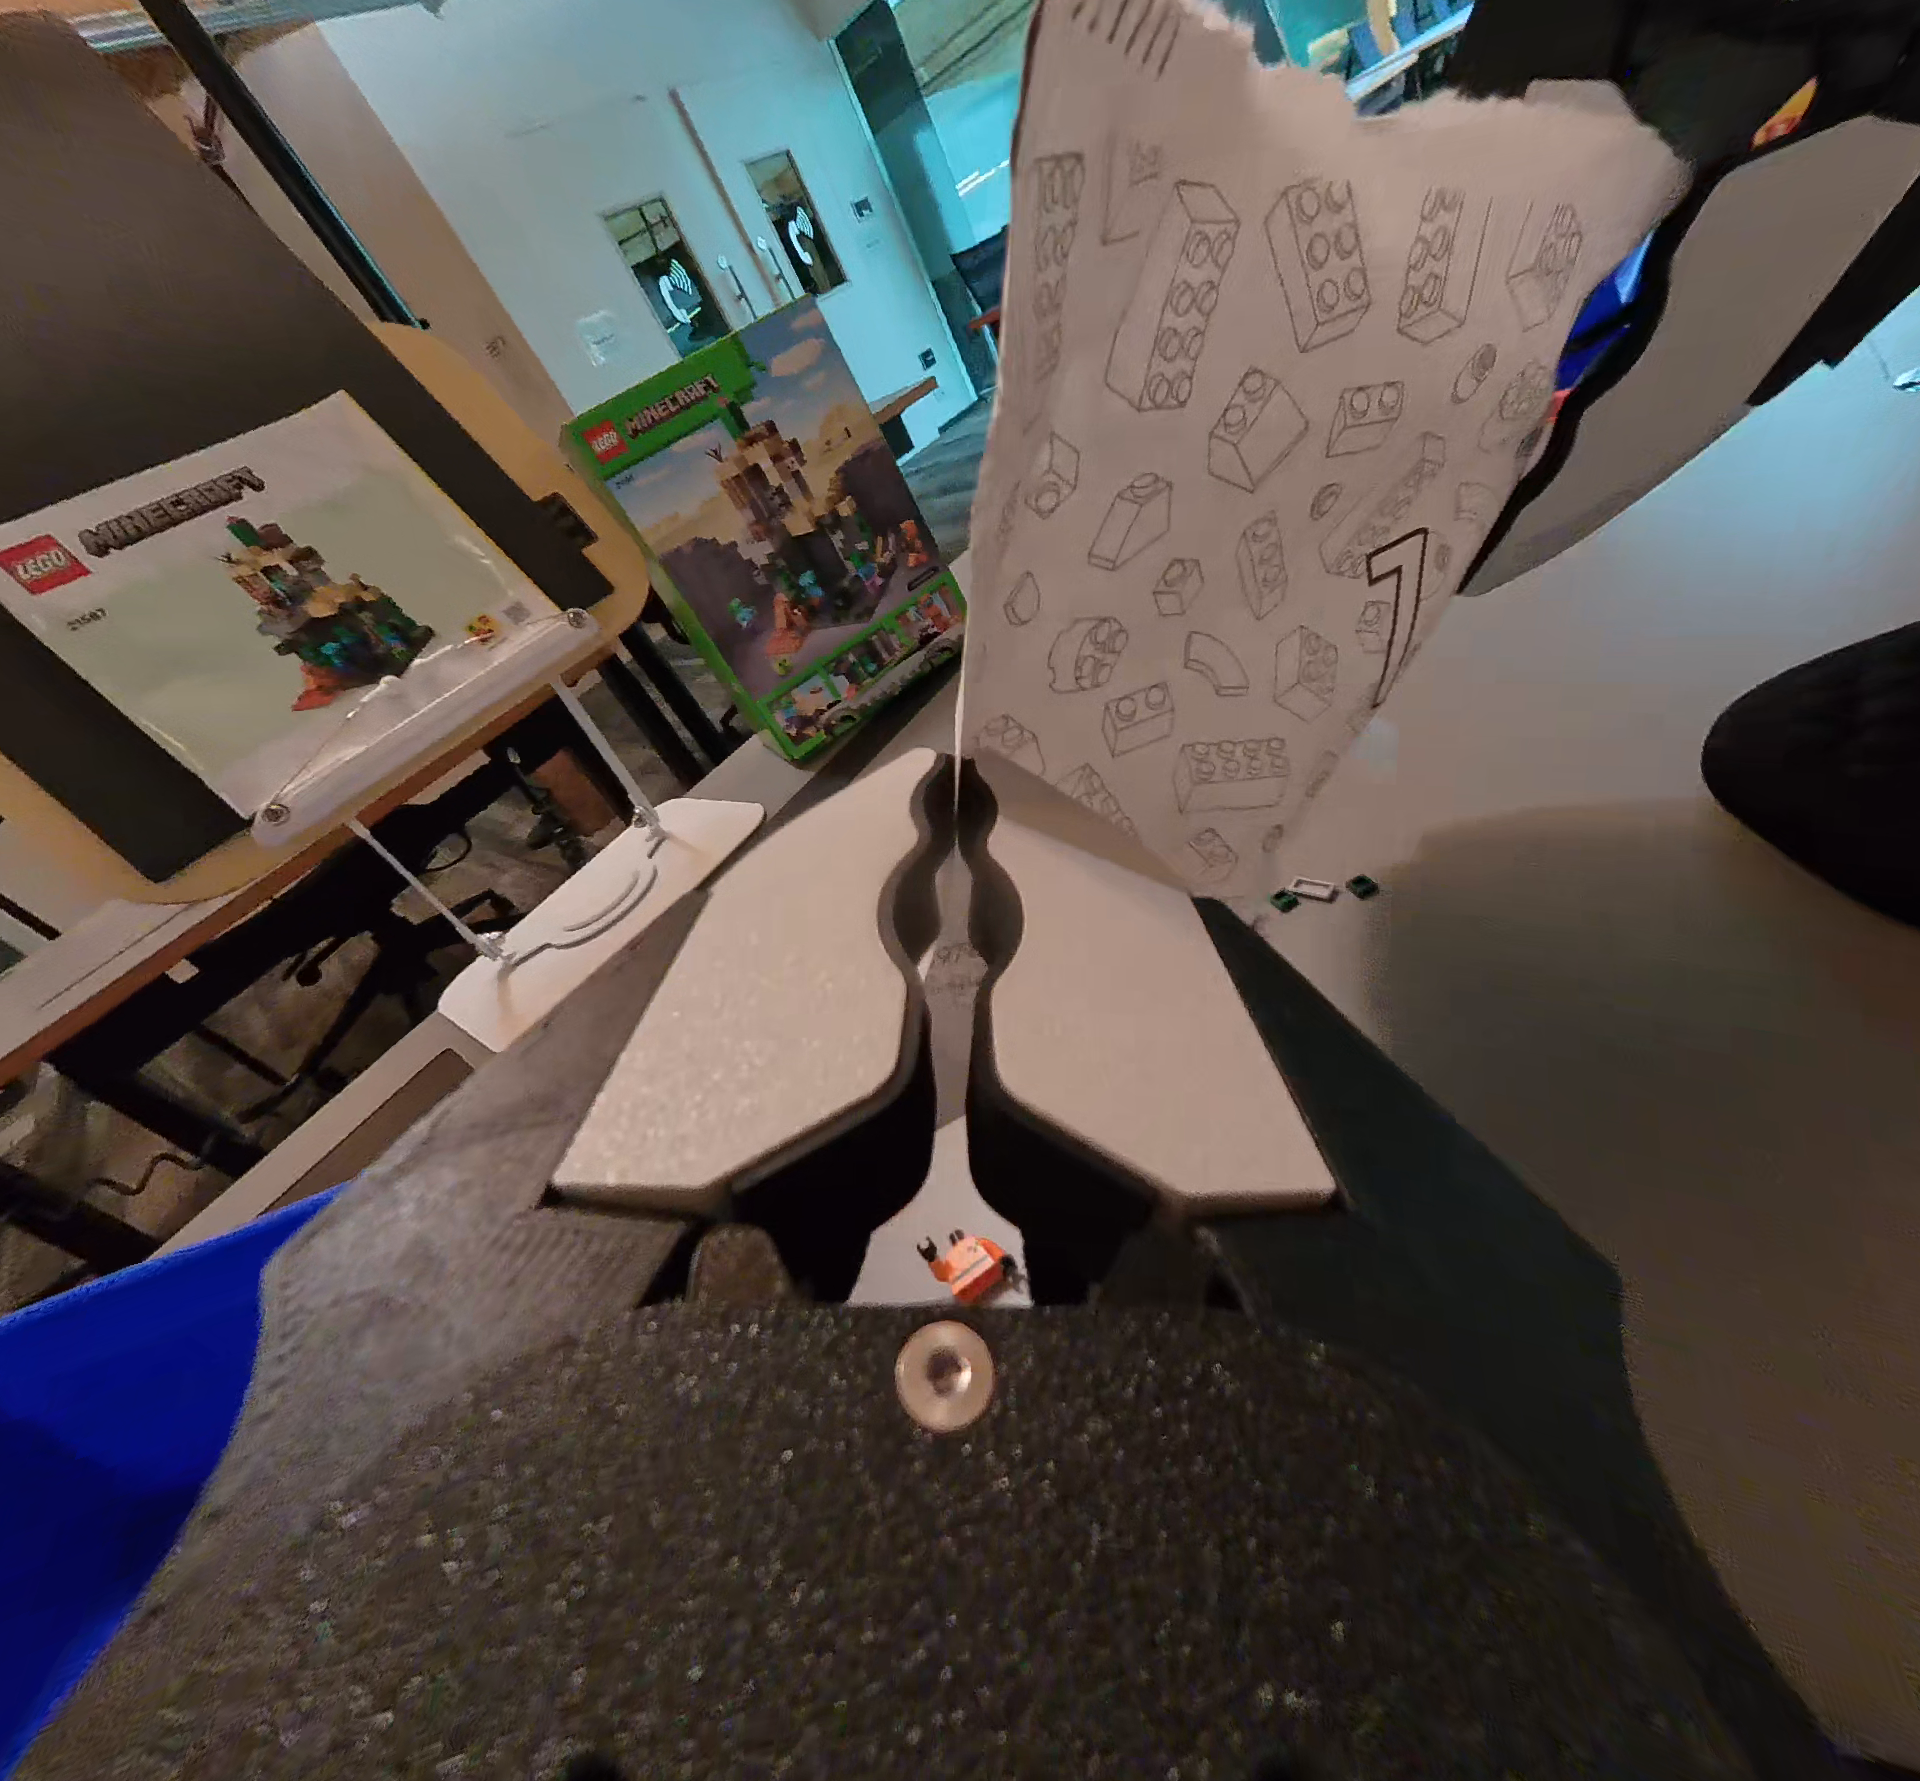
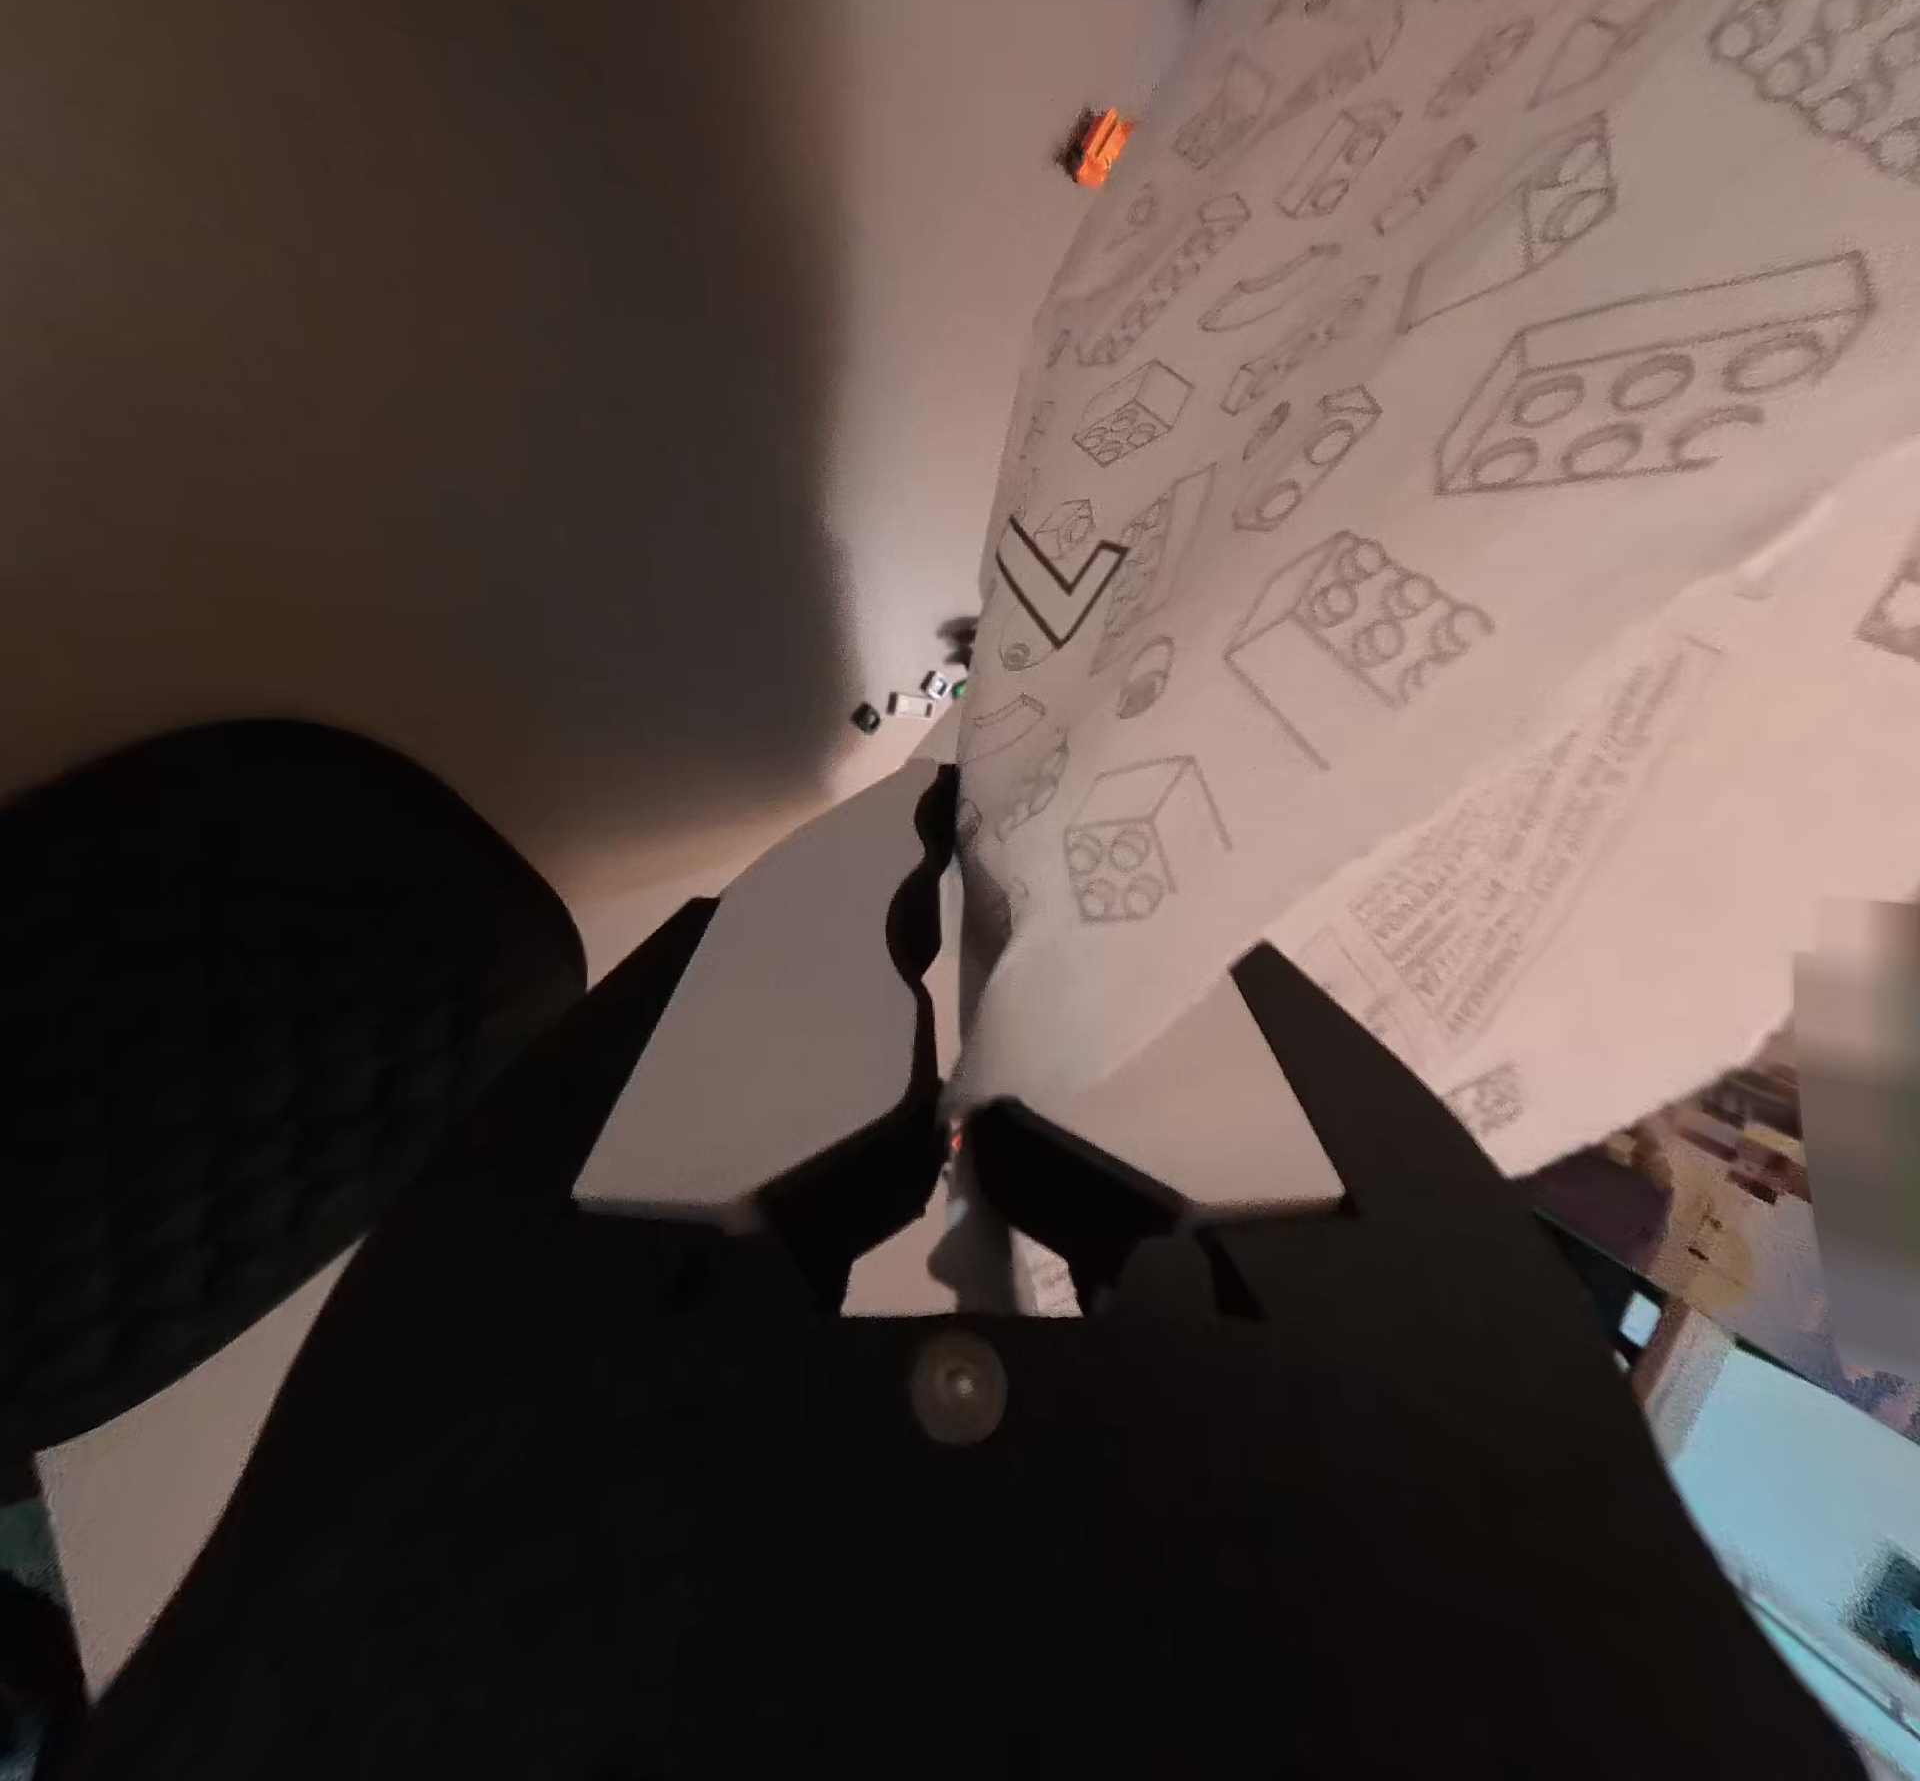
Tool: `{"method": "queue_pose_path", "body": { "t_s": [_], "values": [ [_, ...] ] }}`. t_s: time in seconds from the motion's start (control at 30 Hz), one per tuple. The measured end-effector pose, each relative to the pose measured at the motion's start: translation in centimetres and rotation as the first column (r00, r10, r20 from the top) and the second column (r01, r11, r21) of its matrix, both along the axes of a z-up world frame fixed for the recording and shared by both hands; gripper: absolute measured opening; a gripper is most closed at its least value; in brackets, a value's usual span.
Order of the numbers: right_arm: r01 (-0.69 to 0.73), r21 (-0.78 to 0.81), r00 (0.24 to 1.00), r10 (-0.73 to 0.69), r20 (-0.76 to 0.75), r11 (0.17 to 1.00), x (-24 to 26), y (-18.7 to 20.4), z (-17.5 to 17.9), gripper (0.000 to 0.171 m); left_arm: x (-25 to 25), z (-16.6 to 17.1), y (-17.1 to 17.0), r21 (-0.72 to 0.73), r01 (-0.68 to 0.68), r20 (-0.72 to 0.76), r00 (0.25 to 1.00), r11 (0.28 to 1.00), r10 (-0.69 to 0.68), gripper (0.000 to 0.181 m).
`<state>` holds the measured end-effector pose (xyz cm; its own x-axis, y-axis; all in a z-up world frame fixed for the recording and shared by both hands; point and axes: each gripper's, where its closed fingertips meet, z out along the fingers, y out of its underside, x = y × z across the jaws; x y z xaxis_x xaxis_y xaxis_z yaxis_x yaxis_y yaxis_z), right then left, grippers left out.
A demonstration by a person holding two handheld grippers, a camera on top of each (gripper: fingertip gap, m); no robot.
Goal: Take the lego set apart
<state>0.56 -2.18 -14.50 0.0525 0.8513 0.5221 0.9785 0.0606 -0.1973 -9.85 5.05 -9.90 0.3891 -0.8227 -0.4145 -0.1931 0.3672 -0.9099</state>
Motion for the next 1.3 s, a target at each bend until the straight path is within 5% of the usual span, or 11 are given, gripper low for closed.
{"method": "queue_pose_path", "body": {
  "t_s": [0.27, 0.5, 0.67, 0.87, 1.23, 1.3],
  "values": [
    [-0.063, -0.11, 0.992, 0.05, -0.119, 0.992, -0.3, -1.3, 0.3, 0.0, 0.6, -0.9, -0.1, 0.046, 0.024, -0.029, 0.999, 0.999, -0.023, 0.001],
    [0.028, -0.146, 0.84, -0.102, -0.533, 0.989, -0.1, -1.2, 7.1, 0.021, -0.2, -1.3, -0.3, -0.007, -0.024, -0.053, 0.998, 1.0, 0.024, 0.001],
    [0.19, -0.085, 0.826, -0.206, -0.525, 0.978, 2.0, 0.8, 7.5, 0.036, 0.3, -1.0, -0.5, -0.011, -0.02, -0.062, 0.998, 1.0, 0.019, 0.001],
    [0.203, -0.234, 0.712, -0.308, -0.631, 0.951, 1.9, 2.2, 9.0, 0.044, 0.7, -1.4, -0.7, -0.005, -0.03, -0.094, 0.995, 1.0, 0.029, 0.001],
    [0.224, -0.267, 0.703, -0.345, -0.622, 0.937, 3.1, 4.4, 9.0, 0.056, 0.6, -2.2, -0.4, 0.008, -0.042, -0.129, 0.991, 0.999, 0.043, 0.001],
    [0.211, -0.247, 0.76, -0.318, -0.567, 0.946, 3.4, 4.3, 8.5, 0.058, 0.5, -2.2, -0.4, 0.0, -0.045, -0.127, 0.991, 0.999, 0.044, 0.001]
  ]
}}
